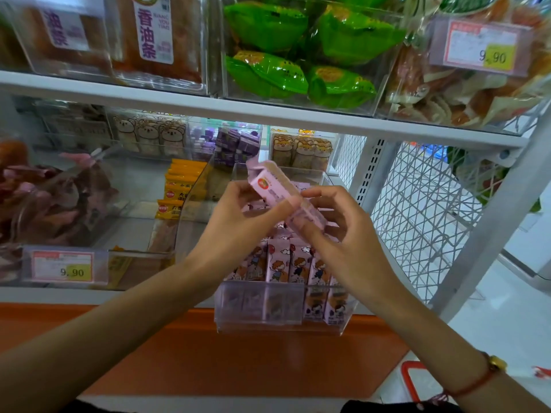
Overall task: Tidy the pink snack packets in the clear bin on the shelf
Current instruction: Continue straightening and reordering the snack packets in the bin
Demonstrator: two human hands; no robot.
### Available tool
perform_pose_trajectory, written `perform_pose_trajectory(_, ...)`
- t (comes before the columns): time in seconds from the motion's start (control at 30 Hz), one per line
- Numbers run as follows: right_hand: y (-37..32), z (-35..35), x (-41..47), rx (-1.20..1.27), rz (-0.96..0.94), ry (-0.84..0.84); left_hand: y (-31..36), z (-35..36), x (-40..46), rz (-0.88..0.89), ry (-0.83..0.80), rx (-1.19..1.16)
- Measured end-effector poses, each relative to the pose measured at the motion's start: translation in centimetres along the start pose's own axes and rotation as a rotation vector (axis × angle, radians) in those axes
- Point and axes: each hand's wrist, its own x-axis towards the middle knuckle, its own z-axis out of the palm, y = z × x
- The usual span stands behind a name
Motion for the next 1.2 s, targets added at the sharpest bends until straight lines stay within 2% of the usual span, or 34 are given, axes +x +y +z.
perform_pose_trajectory(0.1, 0.2, -0.7, 0.2, 0.052, 0.094, -0.046, 0.4, -0.9, 0.4, -0.030, -0.031, -0.054)
perform_pose_trajectory(0.17, 0.4, -1.0, 0.2, 0.094, 0.143, -0.083, 0.8, -1.1, 0.3, 0.008, -0.068, -0.051)
perform_pose_trajectory(0.23, 0.3, -1.0, 0.0, 0.097, 0.161, -0.095, 0.8, -0.8, 0.0, 0.049, -0.034, -0.048)
perform_pose_trajectory(0.37, 0.2, -0.9, 0.0, -0.039, 0.070, -0.008, 0.6, 0.1, -0.3, 0.048, 0.061, -0.089)
perform_pose_trajectory(0.53, 0.7, -1.7, 0.3, 0.002, 0.137, 0.036, 0.4, 0.6, -0.2, -0.036, 0.014, -0.092)
perform_pose_trajectory(0.63, 0.8, -1.7, 0.4, -0.017, 0.136, 0.037, 0.4, 0.4, -0.1, -0.019, -0.006, -0.065)
perform_pose_trajectory(0.8, 0.7, -2.0, 0.4, -0.298, -0.001, 0.203, 0.4, 0.0, 0.4, 0.145, 0.160, 0.004)
perform_pose_trajectory(0.93, 0.7, -2.1, -0.3, -0.431, -0.100, 0.207, 0.1, 0.2, 1.0, 0.220, 0.228, 0.026)
perform_pose_trajectory(1.03, 1.0, -2.8, -0.6, -0.495, -0.193, 0.275, 0.2, 0.3, 2.1, 0.221, 0.287, 0.062)
perform_pose_trajectory(1.1, 1.4, -3.6, -0.9, -0.548, -0.186, 0.265, 0.1, 0.3, 3.0, 0.203, 0.271, 0.123)
perform_pose_trajectory(1.2, 2.8, -4.6, -1.7, -0.662, -0.018, 0.145, -0.8, 0.6, 4.1, 0.175, 0.143, 0.258)
